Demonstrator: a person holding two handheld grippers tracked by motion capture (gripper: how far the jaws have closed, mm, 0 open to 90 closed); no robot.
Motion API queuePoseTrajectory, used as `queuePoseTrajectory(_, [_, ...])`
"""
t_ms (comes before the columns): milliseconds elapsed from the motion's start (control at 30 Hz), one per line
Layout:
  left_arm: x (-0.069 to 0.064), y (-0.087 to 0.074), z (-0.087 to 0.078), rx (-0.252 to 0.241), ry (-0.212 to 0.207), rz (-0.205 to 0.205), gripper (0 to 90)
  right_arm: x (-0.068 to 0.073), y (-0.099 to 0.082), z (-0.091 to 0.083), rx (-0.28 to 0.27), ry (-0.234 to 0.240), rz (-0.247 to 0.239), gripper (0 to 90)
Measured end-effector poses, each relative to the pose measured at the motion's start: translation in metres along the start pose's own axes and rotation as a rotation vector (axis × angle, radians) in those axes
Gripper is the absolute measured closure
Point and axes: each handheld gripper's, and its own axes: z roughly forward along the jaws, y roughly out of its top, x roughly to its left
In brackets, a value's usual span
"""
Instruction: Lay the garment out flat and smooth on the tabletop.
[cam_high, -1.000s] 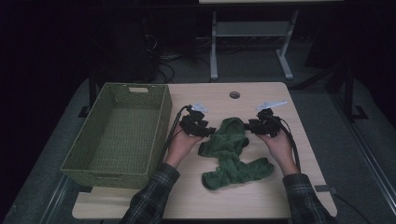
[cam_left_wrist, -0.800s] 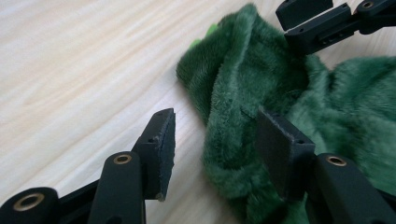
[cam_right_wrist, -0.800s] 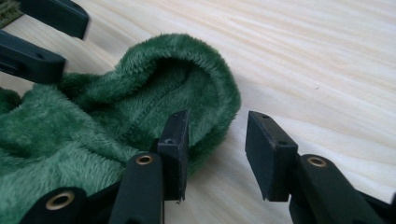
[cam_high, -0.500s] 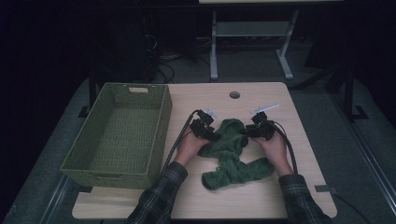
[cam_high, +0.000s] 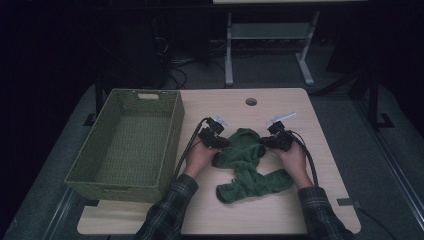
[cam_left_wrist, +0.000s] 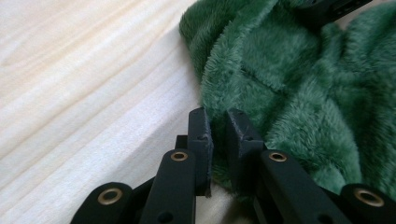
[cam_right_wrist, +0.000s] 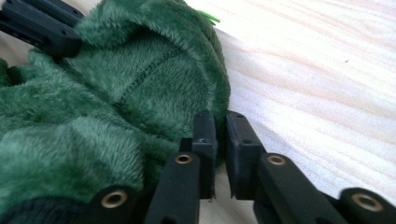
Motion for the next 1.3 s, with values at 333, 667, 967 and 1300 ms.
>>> queuePoseTrajectory(333, [0.008,-0.004,-0.011,-0.043,0.031,-0.019,69.3,-0.001,0.001,-0.008,-0.029,-0.020,-0.004,87.3])
queuePoseTrajectory(667, [0.004,-0.001,0.009,-0.029,-0.017,-0.015,67.8,0.003,0.002,-0.004,-0.019,-0.027,-0.033,87.1])
queuePoseTrajectory(967, [0.001,-0.001,0.005,-0.003,-0.001,0.018,86.3,0.002,0.002,-0.010,-0.029,-0.041,-0.029,87.5])
queuePoseTrajectory(1300, [0.006,0.004,-0.012,-0.139,0.050,-0.002,86.4,-0.009,-0.003,-0.034,-0.088,-0.065,-0.037,88.9])
